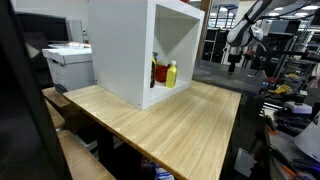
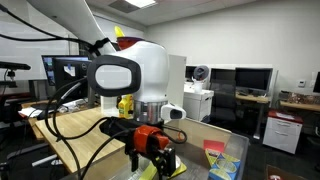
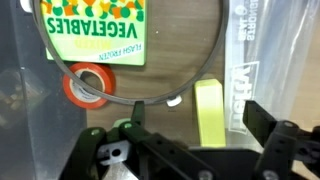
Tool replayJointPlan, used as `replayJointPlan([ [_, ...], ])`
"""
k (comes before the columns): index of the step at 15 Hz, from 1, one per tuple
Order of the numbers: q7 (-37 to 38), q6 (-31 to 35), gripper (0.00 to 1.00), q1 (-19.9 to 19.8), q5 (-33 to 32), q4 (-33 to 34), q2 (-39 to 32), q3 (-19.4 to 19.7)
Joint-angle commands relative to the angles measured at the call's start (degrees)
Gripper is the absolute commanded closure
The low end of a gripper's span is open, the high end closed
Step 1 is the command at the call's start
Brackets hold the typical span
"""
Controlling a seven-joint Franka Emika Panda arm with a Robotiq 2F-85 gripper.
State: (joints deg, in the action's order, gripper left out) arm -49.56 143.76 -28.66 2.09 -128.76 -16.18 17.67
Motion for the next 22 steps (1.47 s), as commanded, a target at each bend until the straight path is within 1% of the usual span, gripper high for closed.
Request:
replayJointPlan([
  [1, -1.93, 0.15, 0.00, -0.79, 0.32, -0.03, -0.28, -0.57],
  [3, -1.59, 0.37, 0.00, -0.65, 0.04, 0.02, -0.53, -0.54],
  [4, 0.17, -0.01, 0.00, -0.23, -0.18, 0.04, -0.27, -0.24],
  [22, 0.19, -0.01, 0.00, -0.24, -0.19, 0.12, -0.32, -0.25],
])
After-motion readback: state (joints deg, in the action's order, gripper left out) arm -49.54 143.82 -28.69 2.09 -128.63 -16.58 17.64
